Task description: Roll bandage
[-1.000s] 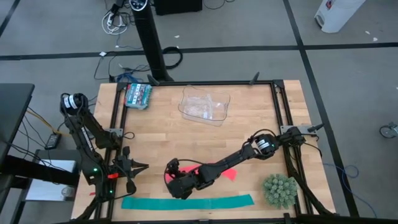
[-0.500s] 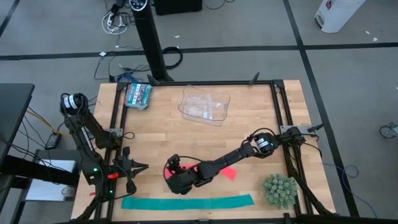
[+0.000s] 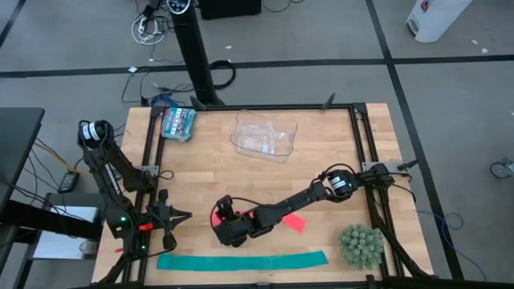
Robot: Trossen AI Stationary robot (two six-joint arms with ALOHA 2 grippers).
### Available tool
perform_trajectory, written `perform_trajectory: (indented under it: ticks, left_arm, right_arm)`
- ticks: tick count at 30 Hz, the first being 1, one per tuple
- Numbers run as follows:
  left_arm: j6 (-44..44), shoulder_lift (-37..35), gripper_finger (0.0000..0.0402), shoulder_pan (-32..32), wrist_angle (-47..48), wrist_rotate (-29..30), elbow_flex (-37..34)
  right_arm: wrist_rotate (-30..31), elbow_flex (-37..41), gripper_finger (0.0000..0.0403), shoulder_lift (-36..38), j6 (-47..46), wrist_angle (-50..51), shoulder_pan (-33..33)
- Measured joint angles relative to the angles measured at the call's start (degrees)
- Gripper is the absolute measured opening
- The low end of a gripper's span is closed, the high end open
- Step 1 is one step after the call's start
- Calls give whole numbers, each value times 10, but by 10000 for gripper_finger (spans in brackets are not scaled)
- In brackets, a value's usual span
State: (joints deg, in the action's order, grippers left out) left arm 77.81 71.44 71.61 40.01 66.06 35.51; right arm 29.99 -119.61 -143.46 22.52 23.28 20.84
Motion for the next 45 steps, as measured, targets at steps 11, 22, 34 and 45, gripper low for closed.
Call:
perform_trajectory:
  ticks: [11, 22, 34, 45]
  left_arm:
    - [0, 0, 32, 0, -1, -2, 0]
    - [0, 0, 32, 0, -10, 38, 6]
    - [-62, -55, 32, -63, -2, 128, 62]
    - [-534, -89, 32, -206, -257, -3, 98]
  right_arm:
    - [0, 0, 36, 1, -20, 0, -1]
    - [19, 0, 6, 40, -62, 43, -1]
    - [-39, 0, 1, 151, -139, 227, -22]
    - [9, 0, 0, 275, -212, 339, -10]
